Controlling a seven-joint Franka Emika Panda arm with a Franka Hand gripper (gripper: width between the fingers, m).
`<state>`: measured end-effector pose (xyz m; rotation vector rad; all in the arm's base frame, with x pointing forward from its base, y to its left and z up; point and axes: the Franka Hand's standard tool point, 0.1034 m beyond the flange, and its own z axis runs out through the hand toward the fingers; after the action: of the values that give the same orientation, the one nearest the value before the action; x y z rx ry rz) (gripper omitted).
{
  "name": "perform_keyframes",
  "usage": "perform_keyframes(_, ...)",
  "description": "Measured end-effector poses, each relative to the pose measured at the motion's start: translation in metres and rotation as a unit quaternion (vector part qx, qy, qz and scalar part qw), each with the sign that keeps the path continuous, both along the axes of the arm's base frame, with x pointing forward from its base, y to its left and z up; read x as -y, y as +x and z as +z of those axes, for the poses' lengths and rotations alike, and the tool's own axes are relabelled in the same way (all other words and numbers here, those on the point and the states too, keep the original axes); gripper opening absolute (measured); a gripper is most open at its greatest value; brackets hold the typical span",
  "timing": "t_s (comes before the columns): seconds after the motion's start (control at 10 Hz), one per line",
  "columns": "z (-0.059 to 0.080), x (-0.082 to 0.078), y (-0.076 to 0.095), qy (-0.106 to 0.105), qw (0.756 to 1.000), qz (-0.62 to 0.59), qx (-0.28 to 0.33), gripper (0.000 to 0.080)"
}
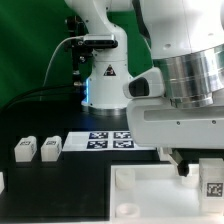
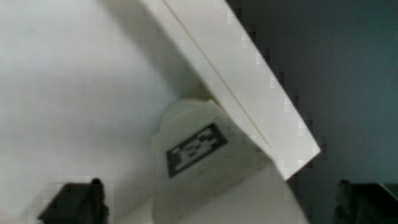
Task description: Assemble one leg
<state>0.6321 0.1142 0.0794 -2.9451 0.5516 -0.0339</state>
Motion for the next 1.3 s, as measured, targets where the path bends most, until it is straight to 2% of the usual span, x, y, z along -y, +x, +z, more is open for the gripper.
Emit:
perform_keyframes(0.1, 0.004, -0.003, 0.005, -0.025, 0.995, 0.096, 0.017, 0.0649)
perform_keyframes(0.2, 0.005, -0.007, 0.005, -0.03, 0.992, 0.117, 0.021, 0.0649)
perform_keyframes(0.3, 0.004, -0.005, 0.005, -0.028, 0.994, 0.108, 0.019, 0.0527)
perform_keyframes(0.4, 0.004, -0.004, 0.006, -0.029, 0.994, 0.108, 0.019, 0.0527)
perform_keyframes(0.5, 0.005, -0.006, 0.005, -0.022, 0.998, 0.063, 0.015, 0.0387)
perform_keyframes(0.6, 0.004, -0.005, 0.005, -0.017, 1.0, -0.009, 0.005, 0.0297)
perform_keyframes(0.8, 0.004, -0.002, 0.006, -0.008, 0.994, -0.105, -0.006, 0.0298)
perform_keyframes(0.9, 0.004, 0.0, 0.006, 0.005, 0.985, -0.17, -0.016, 0.0298)
perform_keyframes(1.1, 0.003, 0.002, 0.004, 0.032, 0.912, -0.405, -0.055, 0.0298)
perform_keyframes(1.2, 0.003, 0.003, 0.003, 0.052, 0.868, -0.488, -0.078, 0.0298)
perform_keyframes(1.3, 0.004, 0.005, 0.004, 0.062, 0.834, -0.541, -0.091, 0.0298)
